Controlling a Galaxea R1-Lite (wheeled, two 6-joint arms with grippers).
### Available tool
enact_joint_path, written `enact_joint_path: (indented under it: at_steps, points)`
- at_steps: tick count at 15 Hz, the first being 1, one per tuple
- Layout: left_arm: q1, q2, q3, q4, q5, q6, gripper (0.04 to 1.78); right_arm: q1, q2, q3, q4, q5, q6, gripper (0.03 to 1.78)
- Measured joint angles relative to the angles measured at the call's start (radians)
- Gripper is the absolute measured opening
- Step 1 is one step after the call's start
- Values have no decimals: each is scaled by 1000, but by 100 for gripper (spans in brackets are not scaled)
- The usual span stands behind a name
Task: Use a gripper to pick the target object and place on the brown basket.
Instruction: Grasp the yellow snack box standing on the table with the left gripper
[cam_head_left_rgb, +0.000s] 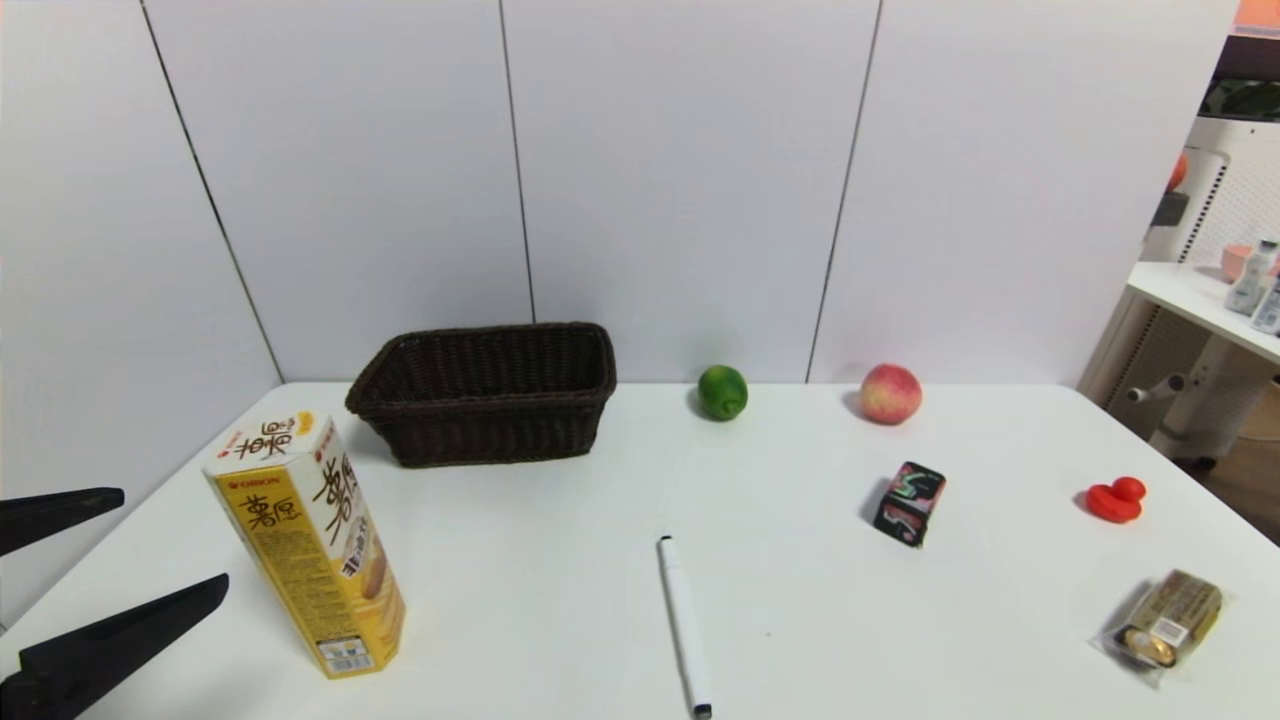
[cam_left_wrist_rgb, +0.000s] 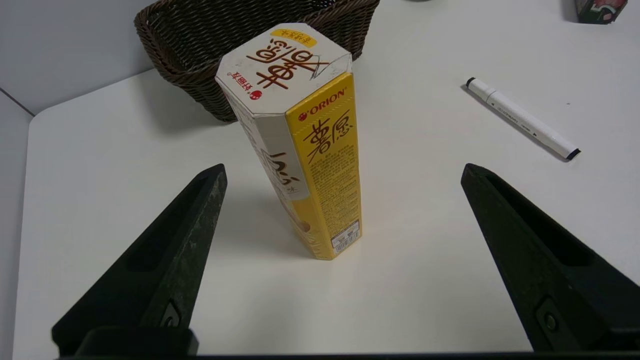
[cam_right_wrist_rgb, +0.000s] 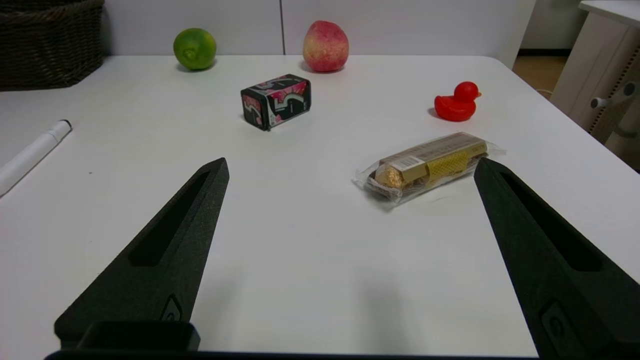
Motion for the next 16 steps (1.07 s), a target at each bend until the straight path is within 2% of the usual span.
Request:
enact_joint_path:
  at_steps: [4,12,16]
  points:
    - [0,44,3,-46,7,1,169,0,0,0,0,0,0,169]
    - [-4,152,-1,-52,119,-41,169,0,0,0,0,0,0,169]
    - [-90,159,-11,-53,229,-133,169,0,0,0,0,0,0,169]
